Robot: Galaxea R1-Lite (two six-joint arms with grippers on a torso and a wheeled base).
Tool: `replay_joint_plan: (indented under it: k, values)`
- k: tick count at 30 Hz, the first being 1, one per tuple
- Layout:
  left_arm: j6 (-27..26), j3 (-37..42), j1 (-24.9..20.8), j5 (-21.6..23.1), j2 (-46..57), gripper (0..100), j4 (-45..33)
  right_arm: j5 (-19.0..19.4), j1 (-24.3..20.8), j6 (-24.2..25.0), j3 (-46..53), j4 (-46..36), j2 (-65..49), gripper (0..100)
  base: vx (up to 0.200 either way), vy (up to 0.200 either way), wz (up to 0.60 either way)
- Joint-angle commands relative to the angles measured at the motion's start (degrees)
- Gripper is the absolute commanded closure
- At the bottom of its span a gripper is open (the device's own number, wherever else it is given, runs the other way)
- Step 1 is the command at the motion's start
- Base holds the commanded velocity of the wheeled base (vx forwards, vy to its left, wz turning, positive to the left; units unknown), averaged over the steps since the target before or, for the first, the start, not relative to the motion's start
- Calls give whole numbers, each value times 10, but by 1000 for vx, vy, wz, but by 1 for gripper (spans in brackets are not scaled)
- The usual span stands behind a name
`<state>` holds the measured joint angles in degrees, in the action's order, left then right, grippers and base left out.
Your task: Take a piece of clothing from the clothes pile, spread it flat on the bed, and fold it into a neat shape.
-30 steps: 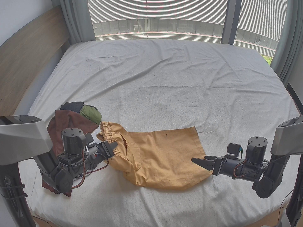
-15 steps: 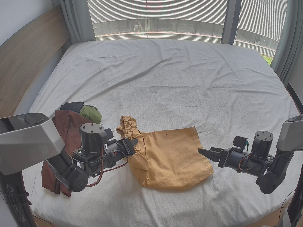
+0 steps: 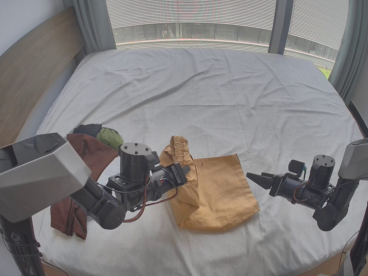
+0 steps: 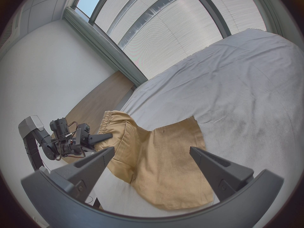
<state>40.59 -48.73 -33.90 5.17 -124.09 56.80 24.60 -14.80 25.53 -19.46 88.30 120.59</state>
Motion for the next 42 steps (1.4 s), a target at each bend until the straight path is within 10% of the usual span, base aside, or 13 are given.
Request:
replay_joint_plan:
  k: [1,36,37,42]
  values:
    - [1,-36,-16,0,-19,100,-12,-1,8,0,-8,0,-1,0,0,0,0]
    - [5,-114,-67,-17,-97,100,-63,-1,23,1,-15,0,0,0,0,0,0]
    - [5,-115,-67,-17,-97,0,-64,-1,24,1,-16,0,0,0,0,0,0]
    - [5,-117,-69,-17,-99,0,-63,-1,26,1,-16,0,0,0,0,0,0]
